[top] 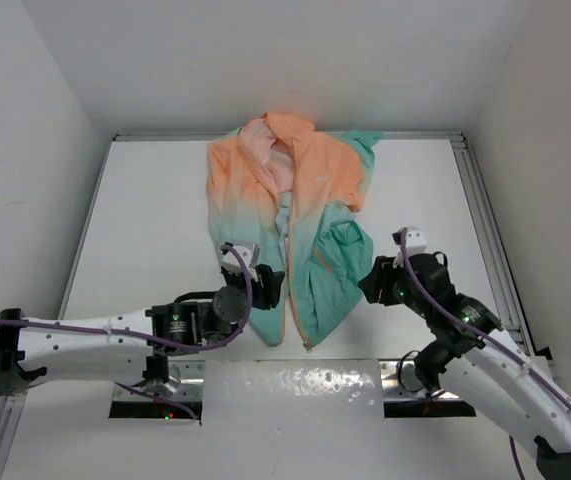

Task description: Zip up the jacket

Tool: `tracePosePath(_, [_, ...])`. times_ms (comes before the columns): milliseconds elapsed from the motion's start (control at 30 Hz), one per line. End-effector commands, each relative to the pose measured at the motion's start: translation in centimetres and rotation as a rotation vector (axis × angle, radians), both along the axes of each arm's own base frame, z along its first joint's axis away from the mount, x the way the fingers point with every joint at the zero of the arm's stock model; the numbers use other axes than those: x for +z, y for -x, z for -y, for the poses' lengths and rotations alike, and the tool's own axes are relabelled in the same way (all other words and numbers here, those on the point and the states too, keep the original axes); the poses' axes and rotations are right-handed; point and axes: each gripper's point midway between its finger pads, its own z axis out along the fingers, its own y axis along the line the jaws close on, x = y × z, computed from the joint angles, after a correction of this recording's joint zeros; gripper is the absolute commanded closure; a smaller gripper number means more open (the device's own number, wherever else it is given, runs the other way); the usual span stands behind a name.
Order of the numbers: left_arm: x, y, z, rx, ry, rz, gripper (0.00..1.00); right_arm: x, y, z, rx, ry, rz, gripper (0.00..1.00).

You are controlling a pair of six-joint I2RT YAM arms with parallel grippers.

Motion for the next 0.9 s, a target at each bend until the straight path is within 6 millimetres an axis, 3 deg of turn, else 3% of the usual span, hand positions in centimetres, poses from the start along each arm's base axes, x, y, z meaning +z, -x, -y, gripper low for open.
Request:
tracePosePath(0, [1.3,0.5,2.3,-0.056,0.077,-0.013,0.53,1.0,-0.4,-0.5,0.01,-0.028,0.035,0.55])
tracePosePath(33, [0.6,0.7,2.6,-0.066,0.07,-0.028,0.53,1.0,-0.4,-0.7,0.017,-0.029,0.031,0.63])
tracePosePath(67, [0.1,1.0,3.0,-0.08,0.088,-0.055,0.53,0.8,-0.3,-0.9,0.028,-0.03,0.016,0.8])
tracePosePath(133, [-1.7,1.4,3.5,-0.1,0.08,-0.093,0.58,0.9,-0.3,-1.1,0.033,-0.032,0.011,0.96])
tracePosePath(167, [-2.2,1.9,4.1,-0.125,0.091,-0.12,0.61,0.9,-0.5,-1.1,0.031,-0.031,0.017,1.0])
tracePosePath(200, [-3.2,2.0,4.3,-0.13,0.078,-0.141,0.68,0.5,-0.5,-1.0,0.027,-0.023,0.01,1.0])
tracePosePath(233, [-3.8,2.3,4.4,-0.135,0.076,-0.159,0.68,0.5,-0.7,-1.1,0.026,-0.022,0.01,1.0])
tracePosePath(300, [-5.8,2.9,4.8,-0.165,0.064,-0.202,0.84,0.1,-0.6,-1.4,0.037,-0.027,-0.006,1.0])
tracePosePath(333, [-6.3,3.1,4.9,-0.168,0.064,-0.215,0.98,-0.2,-0.5,-1.5,0.04,-0.023,-0.019,1.0])
tracePosePath(367, [-6.9,3.3,5.1,-0.165,0.065,-0.238,1.0,-0.4,-0.5,-1.6,0.04,-0.028,-0.026,1.0])
tracePosePath(600, [-11.2,3.9,6.5,-0.167,-0.026,-0.332,0.99,-2.1,-0.5,-1.9,0.035,-0.037,-0.052,1.0])
tracePosePath(633, [-11.4,3.9,6.7,-0.169,-0.038,-0.336,0.92,-2.4,-0.4,-1.8,0.035,-0.037,-0.056,1.0])
tracePosePath(867, [-14.4,3.9,3.3,-0.061,-0.154,-0.388,0.85,-2.9,0.8,-3.7,0.108,-0.129,-0.1,1.0])
